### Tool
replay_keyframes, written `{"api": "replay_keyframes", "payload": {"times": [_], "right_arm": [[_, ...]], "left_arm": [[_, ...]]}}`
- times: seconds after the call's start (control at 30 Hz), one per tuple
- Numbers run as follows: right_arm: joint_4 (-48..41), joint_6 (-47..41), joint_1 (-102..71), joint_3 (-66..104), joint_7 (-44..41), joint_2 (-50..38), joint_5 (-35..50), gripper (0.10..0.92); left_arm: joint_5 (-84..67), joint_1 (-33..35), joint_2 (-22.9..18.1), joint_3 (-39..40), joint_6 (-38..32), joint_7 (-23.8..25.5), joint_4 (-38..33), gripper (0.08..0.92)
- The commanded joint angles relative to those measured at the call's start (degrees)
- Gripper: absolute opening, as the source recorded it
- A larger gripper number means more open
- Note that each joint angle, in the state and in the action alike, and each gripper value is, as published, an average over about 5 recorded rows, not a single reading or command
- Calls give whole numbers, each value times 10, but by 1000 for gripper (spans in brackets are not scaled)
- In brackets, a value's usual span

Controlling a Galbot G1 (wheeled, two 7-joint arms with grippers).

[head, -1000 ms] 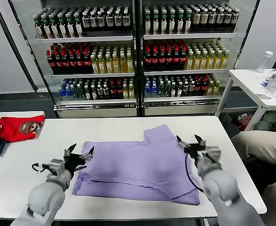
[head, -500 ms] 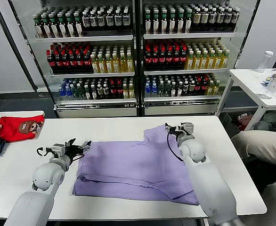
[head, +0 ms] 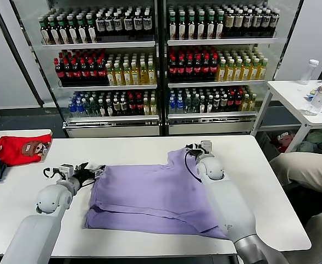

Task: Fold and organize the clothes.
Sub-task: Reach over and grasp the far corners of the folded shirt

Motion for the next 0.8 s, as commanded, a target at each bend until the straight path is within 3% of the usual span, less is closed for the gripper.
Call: {"api": "replay_keyframes", "payload": {"times": [0.03, 0.2, 0.63, 0.8], "right_arm": [[-40, 5, 15, 0, 0, 14, -10, 823], [-43, 4, 18, 2, -2, 15, -4, 733], [-36, 33, 16, 5, -13, 13, -3, 353], [63, 59, -17, -7, -21, -15, 11, 189]], "left_arm": [[4, -12, 1, 0, 1, 24, 29, 823], [3, -11, 2, -2, -3, 26, 28, 748], [-1, 7, 0, -7, -6, 45, 10, 377], [-11, 9, -2, -7, -28, 46, 7, 229]]}}
